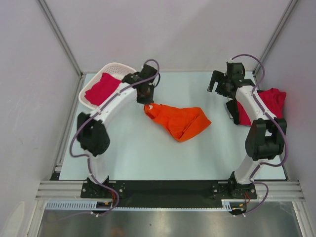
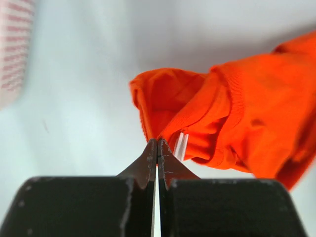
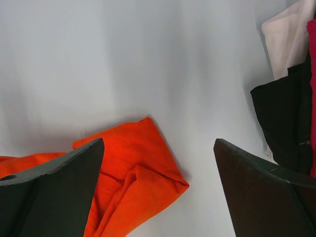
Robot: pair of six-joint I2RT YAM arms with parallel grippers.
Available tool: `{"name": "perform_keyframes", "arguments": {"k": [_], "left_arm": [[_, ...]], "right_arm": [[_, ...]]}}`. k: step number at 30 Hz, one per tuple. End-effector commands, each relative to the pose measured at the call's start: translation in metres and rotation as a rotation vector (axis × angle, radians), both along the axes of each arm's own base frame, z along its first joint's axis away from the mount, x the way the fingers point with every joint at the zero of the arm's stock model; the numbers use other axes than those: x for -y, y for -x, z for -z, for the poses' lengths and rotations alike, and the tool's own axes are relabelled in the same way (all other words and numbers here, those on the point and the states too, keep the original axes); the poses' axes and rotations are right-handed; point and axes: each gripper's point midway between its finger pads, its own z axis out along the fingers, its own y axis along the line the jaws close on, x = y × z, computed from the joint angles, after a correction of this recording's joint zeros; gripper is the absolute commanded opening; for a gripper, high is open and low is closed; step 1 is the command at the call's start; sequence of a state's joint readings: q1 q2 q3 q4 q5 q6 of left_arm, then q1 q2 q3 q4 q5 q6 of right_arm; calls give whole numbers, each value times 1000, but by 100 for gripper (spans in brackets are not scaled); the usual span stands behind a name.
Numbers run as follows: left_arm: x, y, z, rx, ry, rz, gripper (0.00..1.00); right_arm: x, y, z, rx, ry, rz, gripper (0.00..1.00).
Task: Fold and stack the t-shirts
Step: Flatten out the tshirt
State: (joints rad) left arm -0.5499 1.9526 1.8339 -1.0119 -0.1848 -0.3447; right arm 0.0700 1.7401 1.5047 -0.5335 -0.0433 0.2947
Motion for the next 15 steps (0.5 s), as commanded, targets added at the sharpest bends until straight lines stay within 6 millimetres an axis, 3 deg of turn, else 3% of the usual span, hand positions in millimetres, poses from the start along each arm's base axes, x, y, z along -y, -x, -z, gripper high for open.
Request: {"name": "perform_keyframes", "arguments": {"k": [1, 4, 5, 7, 8, 10, 11, 15], "left_arm": [[-15, -14, -101, 304, 101, -149, 0], [-25, -12, -150, 404, 132, -194, 0], [-32, -13, -184, 487, 151, -227, 0], [-46, -9, -218, 566, 154, -275, 0], [-58, -6, -251, 648, 167, -318, 0], [-72, 2, -279, 716, 170, -363, 0], [-84, 12, -305, 779, 185, -393, 0], [-130, 42, -360, 944, 142, -508, 0]], "right_arm": [[-2, 9, -21, 52, -8, -10, 100], [-3, 15, -21, 50, -13, -14, 100], [-3, 16, -21, 52, -14, -13, 100], [-3, 18, -25, 62, -17, -13, 100], [-3, 19, -24, 62, -18, -15, 100], [-3, 20, -25, 65, -21, -14, 100], [-4, 21, -26, 68, -23, -15, 100], [-6, 26, -22, 63, -36, -18, 100]]}}
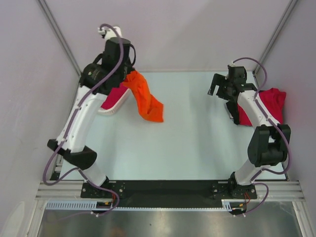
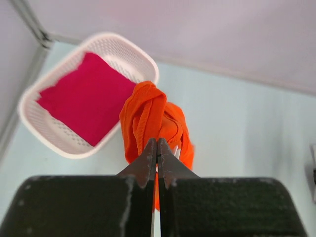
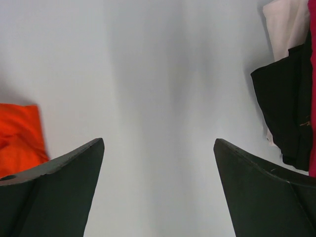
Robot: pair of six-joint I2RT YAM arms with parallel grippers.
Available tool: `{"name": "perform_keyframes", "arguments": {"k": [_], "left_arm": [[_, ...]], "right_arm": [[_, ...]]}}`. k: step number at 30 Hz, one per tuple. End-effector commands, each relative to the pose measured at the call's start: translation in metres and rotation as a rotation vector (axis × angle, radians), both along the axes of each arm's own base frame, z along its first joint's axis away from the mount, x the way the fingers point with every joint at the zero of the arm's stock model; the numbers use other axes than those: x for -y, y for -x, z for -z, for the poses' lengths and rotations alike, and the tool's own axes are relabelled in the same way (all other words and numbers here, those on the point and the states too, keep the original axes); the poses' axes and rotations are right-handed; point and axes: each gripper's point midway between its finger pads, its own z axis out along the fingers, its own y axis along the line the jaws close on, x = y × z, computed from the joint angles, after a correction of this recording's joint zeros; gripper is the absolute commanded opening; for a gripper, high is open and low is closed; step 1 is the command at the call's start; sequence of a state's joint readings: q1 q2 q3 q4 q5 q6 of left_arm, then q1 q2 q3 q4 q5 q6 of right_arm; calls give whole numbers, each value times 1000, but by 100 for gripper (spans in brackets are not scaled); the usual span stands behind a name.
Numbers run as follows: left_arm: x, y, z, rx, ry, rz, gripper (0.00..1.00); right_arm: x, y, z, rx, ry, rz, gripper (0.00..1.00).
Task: Fold and stack the t-shirts
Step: Flatten out the tshirt
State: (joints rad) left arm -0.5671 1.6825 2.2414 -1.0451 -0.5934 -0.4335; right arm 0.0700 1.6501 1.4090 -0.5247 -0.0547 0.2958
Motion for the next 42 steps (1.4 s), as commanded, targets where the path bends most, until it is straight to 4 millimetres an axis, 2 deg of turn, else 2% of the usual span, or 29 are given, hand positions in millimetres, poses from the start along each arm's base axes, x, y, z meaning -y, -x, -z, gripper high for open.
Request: {"name": "perform_keyframes", "arguments": {"k": [1, 2, 5, 6, 9, 10, 12, 13, 14, 15, 16, 18, 19, 21, 23, 24, 27, 30, 33, 34, 35, 36, 38, 39, 40, 41, 42], "left_arm": [[-72, 55, -100, 262, 20, -200, 0], [-82, 67, -118, 304, 22, -201, 0], [-88, 81, -149, 387, 46, -170, 0], [-84, 81, -155, 407, 62, -147, 0], [-43, 68, -153, 400, 127, 27, 0], [-8, 56, -141, 358, 154, 162, 0], [35, 47, -124, 285, 235, 309, 0], [79, 40, -104, 203, 288, 470, 0], [103, 40, -94, 146, 359, 542, 0], [132, 45, -84, 93, 401, 637, 0], [162, 42, -72, 46, 431, 709, 0], [211, 72, -70, 11, 455, 882, 0], [229, 79, -64, -4, 461, 936, 0], [261, 110, -74, 11, 504, 1093, 0], [275, 123, -83, 29, 542, 1169, 0], [282, 137, -87, 21, 562, 1235, 0], [285, 153, -112, 73, 629, 1320, 0], [267, 157, -145, 187, 645, 1290, 0], [249, 147, -154, 230, 645, 1224, 0], [244, 140, -149, 220, 627, 1193, 0], [234, 131, -149, 229, 617, 1153, 0], [223, 131, -155, 252, 606, 1126, 0], [200, 112, -151, 269, 557, 1010, 0], [184, 113, -158, 292, 550, 980, 0], [173, 101, -147, 275, 514, 907, 0], [156, 90, -143, 275, 492, 846, 0], [142, 88, -144, 279, 480, 813, 0]], "right_arm": [[-7, 3, -21, 65, -32, -12, 100], [-7, 4, -21, 66, -34, -12, 100], [-10, 6, -19, 68, -41, -17, 100], [-9, 7, -18, 65, -43, -16, 100], [-11, 10, -17, 64, -44, -20, 100], [-11, 12, -16, 64, -44, -20, 100], [-11, 15, -19, 73, -38, -21, 100], [-10, 16, -20, 76, -34, -19, 100], [-8, 19, -20, 76, -29, -17, 100], [-6, 20, -21, 78, -19, -10, 100], [-4, 22, -20, 77, -15, -2, 100], [4, 26, -20, 79, 5, 23, 100], [8, 28, -19, 74, 10, 45, 100], [24, 33, -17, 70, 35, 104, 100], [33, 36, -15, 66, 42, 141, 100], [35, 39, -15, 64, 41, 151, 100], [39, 43, -10, 52, 48, 162, 100], [39, 45, -7, 44, 40, 166, 100], [37, 45, -7, 45, 34, 162, 100], [37, 45, -6, 42, 33, 162, 100], [37, 44, -6, 43, 33, 162, 100], [37, 44, -6, 43, 33, 160, 100], [37, 42, -7, 48, 29, 163, 100], [36, 41, -7, 48, 28, 160, 100], [36, 40, -7, 47, 25, 161, 100], [36, 39, -5, 44, 24, 159, 99], [36, 38, -6, 49, 20, 163, 100]]}}
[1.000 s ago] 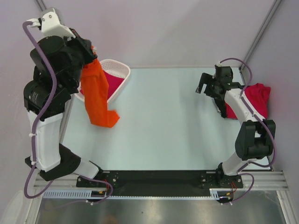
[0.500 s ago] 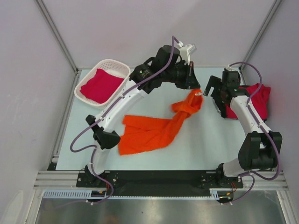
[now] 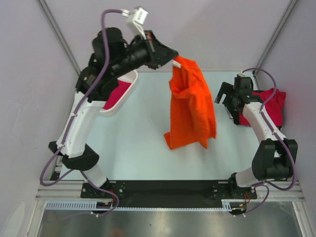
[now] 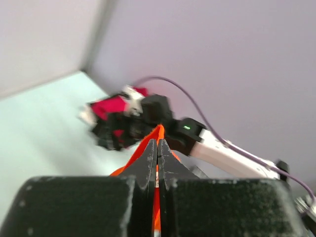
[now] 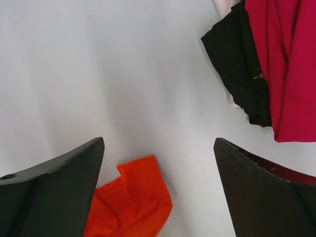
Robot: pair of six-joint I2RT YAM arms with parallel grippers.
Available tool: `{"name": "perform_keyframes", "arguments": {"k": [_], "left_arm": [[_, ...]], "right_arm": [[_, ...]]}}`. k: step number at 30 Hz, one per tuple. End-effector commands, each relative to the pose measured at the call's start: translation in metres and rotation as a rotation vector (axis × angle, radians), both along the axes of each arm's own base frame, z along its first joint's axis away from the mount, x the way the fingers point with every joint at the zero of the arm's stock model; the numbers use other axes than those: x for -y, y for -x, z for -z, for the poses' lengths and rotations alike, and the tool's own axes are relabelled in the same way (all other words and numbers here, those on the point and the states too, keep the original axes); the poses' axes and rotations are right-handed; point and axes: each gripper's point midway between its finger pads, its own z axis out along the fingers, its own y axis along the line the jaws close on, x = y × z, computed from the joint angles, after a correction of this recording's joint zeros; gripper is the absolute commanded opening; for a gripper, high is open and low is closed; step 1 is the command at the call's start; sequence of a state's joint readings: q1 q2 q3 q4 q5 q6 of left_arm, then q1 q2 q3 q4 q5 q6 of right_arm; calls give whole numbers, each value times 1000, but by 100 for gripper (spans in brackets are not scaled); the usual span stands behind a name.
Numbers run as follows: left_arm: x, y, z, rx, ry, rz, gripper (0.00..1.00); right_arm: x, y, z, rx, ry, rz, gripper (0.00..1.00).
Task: Fold and stack the t-shirts
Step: Flatten out the tshirt
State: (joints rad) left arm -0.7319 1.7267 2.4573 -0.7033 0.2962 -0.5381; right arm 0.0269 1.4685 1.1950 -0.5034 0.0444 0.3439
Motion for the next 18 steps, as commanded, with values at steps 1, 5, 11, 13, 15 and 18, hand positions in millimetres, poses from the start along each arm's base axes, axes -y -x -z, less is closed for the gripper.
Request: {"name": "perform_keyframes", "arguments": {"k": [1, 5, 11, 13, 15, 18], "left_arm": [[-66, -27, 2, 18, -64, -247, 0], [-110, -46, 7, -6, -117, -383, 0], [-77, -63, 42, -170, -105, -212, 0], [-41, -59, 55, -232, -89, -52, 0], [-12, -54, 59, -235, -78, 53, 0], [34, -26, 62, -251, -41, 255, 0]], "right_arm": [[-1, -9, -16, 56, -14, 13, 100], [-1, -13, -15, 56, -15, 14, 100], [1, -14, -16, 60, -6, 22, 100], [1, -12, -16, 57, -2, 21, 100], [2, -10, -16, 55, 3, 22, 100], [4, -7, -14, 49, 8, 24, 100]]}}
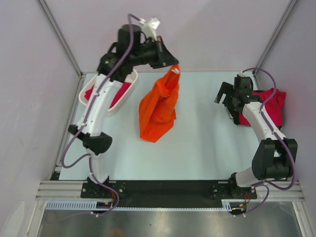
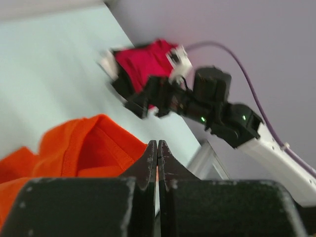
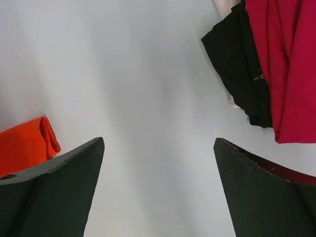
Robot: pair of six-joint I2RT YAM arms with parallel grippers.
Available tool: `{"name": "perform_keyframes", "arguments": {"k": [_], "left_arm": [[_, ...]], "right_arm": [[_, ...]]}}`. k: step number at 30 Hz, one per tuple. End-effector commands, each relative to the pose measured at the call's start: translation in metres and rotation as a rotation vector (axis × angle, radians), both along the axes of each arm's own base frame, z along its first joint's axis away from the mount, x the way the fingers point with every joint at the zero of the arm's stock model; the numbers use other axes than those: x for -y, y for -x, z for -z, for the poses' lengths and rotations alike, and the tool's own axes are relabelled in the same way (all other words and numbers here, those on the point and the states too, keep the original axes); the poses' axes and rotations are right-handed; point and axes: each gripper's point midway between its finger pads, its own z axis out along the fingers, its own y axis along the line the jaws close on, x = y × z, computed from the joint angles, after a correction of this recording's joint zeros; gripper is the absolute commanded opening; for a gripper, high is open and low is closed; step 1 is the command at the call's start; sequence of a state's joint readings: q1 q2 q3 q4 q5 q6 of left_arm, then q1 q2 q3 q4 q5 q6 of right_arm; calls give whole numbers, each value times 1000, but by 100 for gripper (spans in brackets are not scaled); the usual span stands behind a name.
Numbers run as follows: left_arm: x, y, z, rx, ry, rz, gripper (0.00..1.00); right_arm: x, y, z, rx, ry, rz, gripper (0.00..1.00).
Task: Fold and stack the t-shirts
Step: Flatten out the tshirt
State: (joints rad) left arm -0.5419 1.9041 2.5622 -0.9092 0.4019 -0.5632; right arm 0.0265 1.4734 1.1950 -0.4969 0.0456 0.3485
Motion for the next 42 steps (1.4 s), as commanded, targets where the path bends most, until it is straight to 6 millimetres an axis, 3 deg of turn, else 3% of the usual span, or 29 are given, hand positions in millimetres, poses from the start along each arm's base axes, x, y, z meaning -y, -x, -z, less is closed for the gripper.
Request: {"name": "perform_keyframes", "arguments": {"k": [1, 2, 3, 4, 7, 9, 12, 14, 16, 17, 19, 20, 21, 22, 24, 25, 27, 28, 30, 31, 33, 34, 35, 37, 41, 42], "left_arm": [[75, 71, -24, -21, 161, 391, 0], [88, 77, -21, -32, 175, 442, 0], [96, 89, -34, -4, 222, 504, 0], [107, 112, -39, 1, 247, 609, 0], [113, 151, -74, 108, 347, 775, 0], [104, 166, -104, 187, 418, 815, 0], [80, 173, -135, 255, 476, 810, 0], [56, 167, -153, 309, 489, 743, 0], [39, 148, -152, 318, 470, 667, 0], [23, 149, -161, 367, 463, 623, 0], [7, 115, -139, 319, 405, 506, 0], [-5, 114, -135, 327, 374, 466, 0], [-8, 98, -115, 272, 345, 426, 0], [-24, 88, -111, 266, 325, 366, 0], [-35, 62, -74, 194, 248, 258, 0], [-47, 57, -65, 178, 220, 204, 0], [-59, 33, -16, 86, 128, 99, 0], [-71, 27, -2, 55, 98, 40, 0], [-90, 16, 55, -94, -3, -68, 0], [-113, 3, 73, -123, -63, -208, 0], [-147, 4, 120, -279, -179, -359, 0], [-171, 0, 132, -300, -250, -485, 0], [-187, 8, 143, -344, -314, -542, 0], [-223, 4, 148, -343, -417, -711, 0], [-261, 6, 143, -384, -511, -877, 0], [-268, 2, 151, -418, -539, -904, 0]], "right_arm": [[5, -4, -15, 49, 12, 22, 100], [6, -3, -13, 44, 14, 24, 100], [6, -2, -12, 41, 13, 25, 100], [5, -2, -13, 44, 14, 21, 100], [6, 0, -11, 38, 15, 20, 100], [5, 0, -9, 33, 11, 20, 100], [4, -1, -7, 27, 3, 17, 100], [3, -1, -4, 23, 2, 16, 100], [3, -2, -4, 21, 0, 18, 100], [3, -2, -2, 18, 2, 17, 100], [3, -4, -1, 17, -1, 19, 100], [3, -5, -1, 20, -1, 19, 100], [3, -6, 0, 17, -3, 19, 100], [2, -6, 0, 15, -4, 19, 100], [2, -8, 2, 9, -6, 18, 100], [2, -10, 1, 13, -8, 19, 100], [2, -12, 1, 13, -10, 17, 100], [1, -14, 1, 13, -9, 16, 100], [1, -15, 0, 13, -9, 14, 100], [1, -17, 0, 13, -10, 13, 100], [-1, -18, 2, 9, -16, 7, 100], [-1, -18, 2, 7, -19, 8, 100], [-5, -17, 4, 1, -24, -2, 100], [-8, -16, 6, -9, -30, -10, 100], [-20, -12, 11, -30, -33, -47, 100], [-24, -10, 11, -34, -33, -59, 100]]}}
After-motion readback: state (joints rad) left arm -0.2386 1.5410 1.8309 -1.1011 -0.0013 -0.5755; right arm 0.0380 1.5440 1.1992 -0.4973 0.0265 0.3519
